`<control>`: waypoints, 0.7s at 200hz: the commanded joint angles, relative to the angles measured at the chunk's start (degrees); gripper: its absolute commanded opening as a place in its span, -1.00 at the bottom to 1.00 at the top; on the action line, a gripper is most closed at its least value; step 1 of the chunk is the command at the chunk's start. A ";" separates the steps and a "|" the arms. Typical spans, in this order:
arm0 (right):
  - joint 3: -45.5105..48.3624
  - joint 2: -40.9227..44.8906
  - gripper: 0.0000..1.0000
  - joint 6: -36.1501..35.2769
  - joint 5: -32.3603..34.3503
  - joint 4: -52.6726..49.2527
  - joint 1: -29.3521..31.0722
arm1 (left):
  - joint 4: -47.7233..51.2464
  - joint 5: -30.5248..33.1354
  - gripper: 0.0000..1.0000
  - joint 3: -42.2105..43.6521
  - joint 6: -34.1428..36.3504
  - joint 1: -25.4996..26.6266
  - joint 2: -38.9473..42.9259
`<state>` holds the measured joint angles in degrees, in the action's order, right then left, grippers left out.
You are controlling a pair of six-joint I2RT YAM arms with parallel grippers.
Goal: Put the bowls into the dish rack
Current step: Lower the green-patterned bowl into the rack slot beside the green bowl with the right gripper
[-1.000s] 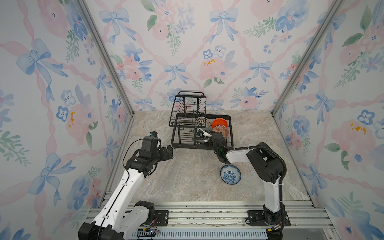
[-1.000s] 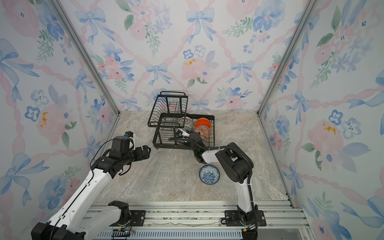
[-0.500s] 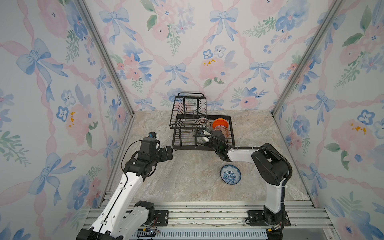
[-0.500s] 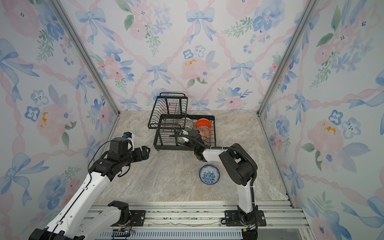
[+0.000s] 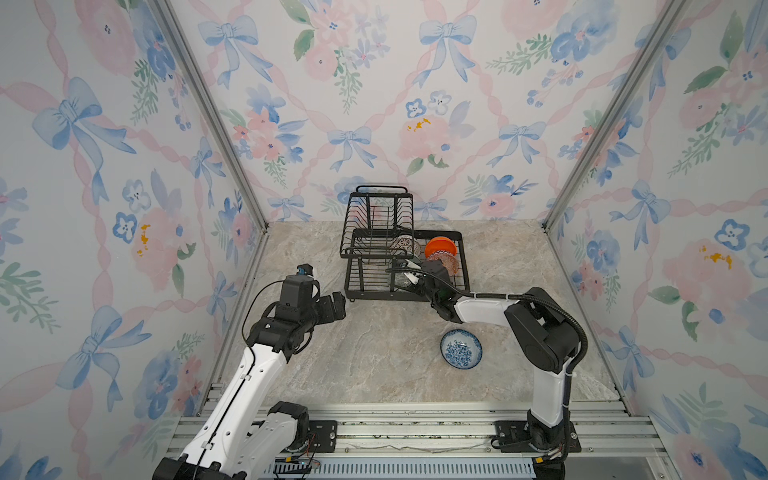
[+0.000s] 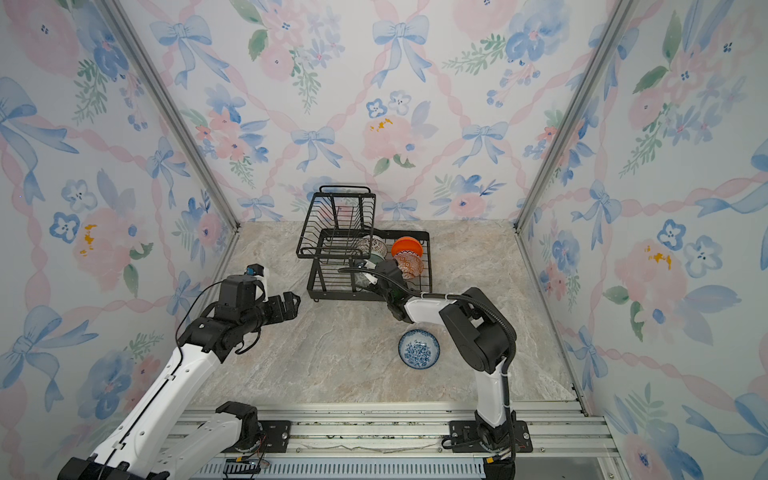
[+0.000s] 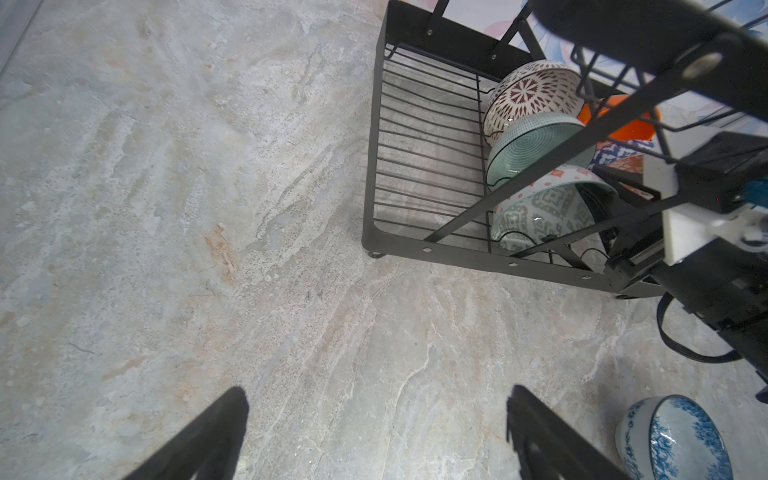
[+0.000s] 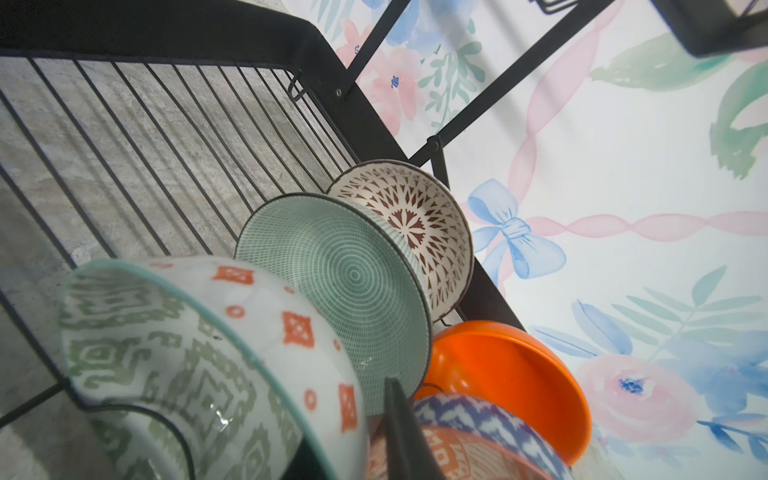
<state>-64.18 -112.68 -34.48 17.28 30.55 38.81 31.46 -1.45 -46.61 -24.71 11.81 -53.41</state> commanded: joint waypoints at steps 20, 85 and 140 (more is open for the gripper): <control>0.45 3.90 -0.20 0.64 1.18 -0.71 0.91 | 1.02 -1.00 0.96 0.86 -0.48 -0.46 1.58; 1.95 5.33 0.99 1.76 0.92 -1.37 0.73 | 1.06 -0.94 0.96 2.13 -0.90 -0.44 4.28; 2.59 5.77 0.93 2.77 0.96 -0.73 0.70 | 1.14 -0.54 0.96 2.75 -1.04 -0.51 4.85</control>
<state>-62.46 -109.19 -33.12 18.26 29.30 39.07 31.48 -1.61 -44.86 -25.30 11.79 -49.25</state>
